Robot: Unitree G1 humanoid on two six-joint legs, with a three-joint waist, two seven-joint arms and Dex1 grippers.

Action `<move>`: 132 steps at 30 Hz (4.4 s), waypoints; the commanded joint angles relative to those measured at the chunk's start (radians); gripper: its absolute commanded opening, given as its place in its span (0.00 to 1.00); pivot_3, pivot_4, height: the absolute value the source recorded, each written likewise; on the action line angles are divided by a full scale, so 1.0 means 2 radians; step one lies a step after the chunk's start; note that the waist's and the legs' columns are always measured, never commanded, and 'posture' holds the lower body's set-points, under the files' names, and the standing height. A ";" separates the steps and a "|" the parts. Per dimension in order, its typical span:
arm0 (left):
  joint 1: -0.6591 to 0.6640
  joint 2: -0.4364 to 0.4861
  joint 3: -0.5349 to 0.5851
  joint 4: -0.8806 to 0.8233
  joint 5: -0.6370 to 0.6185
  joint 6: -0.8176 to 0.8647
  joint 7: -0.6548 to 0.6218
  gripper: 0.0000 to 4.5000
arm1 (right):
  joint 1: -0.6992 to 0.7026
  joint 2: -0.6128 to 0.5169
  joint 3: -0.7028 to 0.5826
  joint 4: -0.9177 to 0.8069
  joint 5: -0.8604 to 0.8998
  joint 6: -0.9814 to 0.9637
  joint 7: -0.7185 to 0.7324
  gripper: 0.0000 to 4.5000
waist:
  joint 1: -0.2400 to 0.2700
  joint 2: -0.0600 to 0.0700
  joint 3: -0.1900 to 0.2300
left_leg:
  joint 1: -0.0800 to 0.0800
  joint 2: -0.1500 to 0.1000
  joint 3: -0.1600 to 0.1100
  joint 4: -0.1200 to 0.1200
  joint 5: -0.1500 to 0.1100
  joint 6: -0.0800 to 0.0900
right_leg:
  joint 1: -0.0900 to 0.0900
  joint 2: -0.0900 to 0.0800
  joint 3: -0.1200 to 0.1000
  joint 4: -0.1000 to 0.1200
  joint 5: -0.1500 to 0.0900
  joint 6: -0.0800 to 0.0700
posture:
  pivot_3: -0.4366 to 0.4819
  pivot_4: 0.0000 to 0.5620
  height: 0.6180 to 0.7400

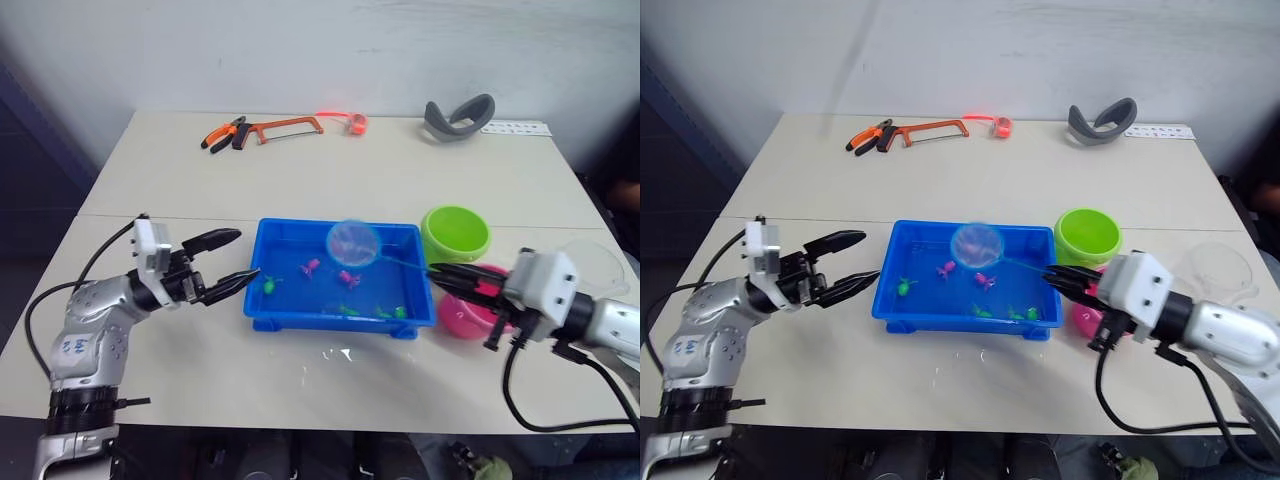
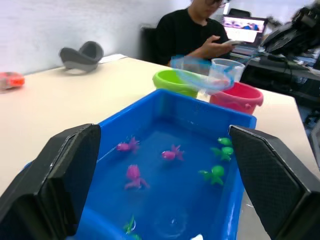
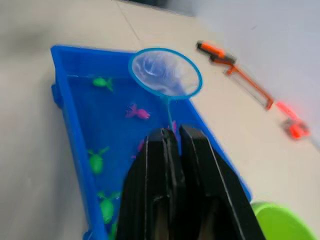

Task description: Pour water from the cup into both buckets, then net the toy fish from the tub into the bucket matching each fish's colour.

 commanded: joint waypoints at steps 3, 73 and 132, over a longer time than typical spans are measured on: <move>0.024 0.033 0.028 -0.025 -0.012 -0.003 -0.012 0.99 | -0.078 0.019 0.047 0.043 -0.037 0.042 0.061 0.00 | -0.001 0.000 0.000 | 0.000 0.000 0.000 0.000 0.000 0.000 | 0.000 0.000 0.000 0.000 0.000 0.000 | 0.48 0.27 1.00; -0.136 -0.020 -0.117 0.028 -0.004 0.015 -0.094 0.99 | 0.155 0.127 -0.279 -0.068 -0.095 0.041 0.156 0.00 | 0.002 0.001 0.001 | -0.001 0.000 0.001 0.000 0.000 0.000 | 0.000 0.002 -0.001 0.003 0.000 0.000 | 0.48 0.27 1.00; -0.124 -0.081 -0.067 0.002 -0.003 0.035 -0.007 0.99 | 0.384 0.033 -0.289 -0.044 0.030 -0.175 -0.076 0.00 | -0.013 0.002 0.001 | 0.003 0.003 0.002 0.000 0.000 -0.001 | 0.001 0.004 0.005 0.002 0.000 0.000 | 0.48 0.27 1.00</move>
